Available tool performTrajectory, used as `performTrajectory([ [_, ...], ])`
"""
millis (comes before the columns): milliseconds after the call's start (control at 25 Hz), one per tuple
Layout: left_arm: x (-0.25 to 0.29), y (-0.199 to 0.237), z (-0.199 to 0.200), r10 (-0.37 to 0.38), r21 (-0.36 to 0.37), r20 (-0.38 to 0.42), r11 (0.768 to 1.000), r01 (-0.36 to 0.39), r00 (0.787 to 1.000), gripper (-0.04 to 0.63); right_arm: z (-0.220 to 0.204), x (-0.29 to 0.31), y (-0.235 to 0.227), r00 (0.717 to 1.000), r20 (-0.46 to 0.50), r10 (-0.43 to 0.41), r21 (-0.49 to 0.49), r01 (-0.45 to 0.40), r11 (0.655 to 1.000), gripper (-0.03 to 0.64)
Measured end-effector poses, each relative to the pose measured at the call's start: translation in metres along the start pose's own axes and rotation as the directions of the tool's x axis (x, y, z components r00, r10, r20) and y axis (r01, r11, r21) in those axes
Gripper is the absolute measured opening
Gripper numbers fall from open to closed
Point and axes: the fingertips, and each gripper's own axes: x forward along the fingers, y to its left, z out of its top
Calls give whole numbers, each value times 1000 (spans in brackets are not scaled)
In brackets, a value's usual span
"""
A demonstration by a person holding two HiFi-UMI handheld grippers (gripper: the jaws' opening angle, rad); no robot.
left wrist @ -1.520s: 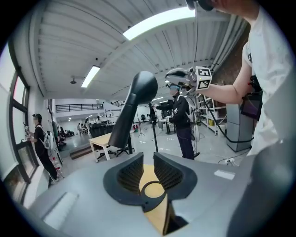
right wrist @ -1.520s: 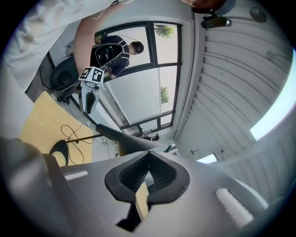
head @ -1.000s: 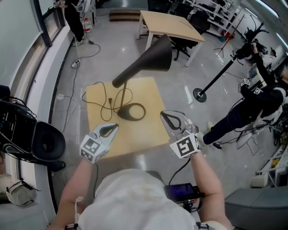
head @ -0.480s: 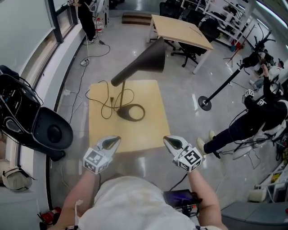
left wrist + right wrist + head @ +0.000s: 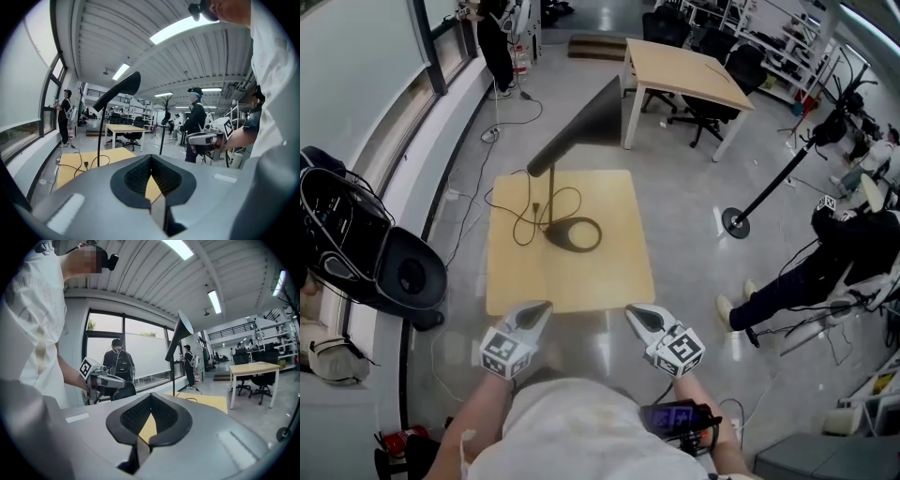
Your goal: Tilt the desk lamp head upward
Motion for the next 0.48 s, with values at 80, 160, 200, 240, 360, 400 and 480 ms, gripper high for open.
performTrajectory([
  [80, -3, -7, -2, 9, -10, 1, 1000, -9, 1000, 2, 1, -2, 4, 1000, 16, 5, 1, -5, 1000, 14],
  [160, -2, -12, -3, 9, -11, 7, 1000, -9, 1000, 2, 1, -3, 7, 1000, 26, 14, -3, -14, 1000, 14],
  [200, 0, -13, -2, 7, -9, 10, 1000, -7, 1000, 2, 2, -3, 7, 999, 29, 20, -4, -20, 1000, 14],
  [240, 2, -14, 0, 6, -7, 13, 1000, -6, 1000, 2, 3, -3, 7, 999, 34, 26, -3, -25, 1000, 14],
  [360, 5, -21, 2, 8, -2, 22, 1000, -8, 1000, 2, 2, -12, 8, 998, 57, 27, 4, -28, 1000, 14],
  [400, 4, -26, 0, 9, -1, 24, 1000, -9, 1000, 2, 0, -16, 10, 998, 63, 25, 4, -25, 1000, 14],
  [480, 2, -36, -4, 10, 3, 25, 1000, -10, 1000, 2, -5, -26, 13, 997, 72, 20, 3, -21, 1000, 14],
])
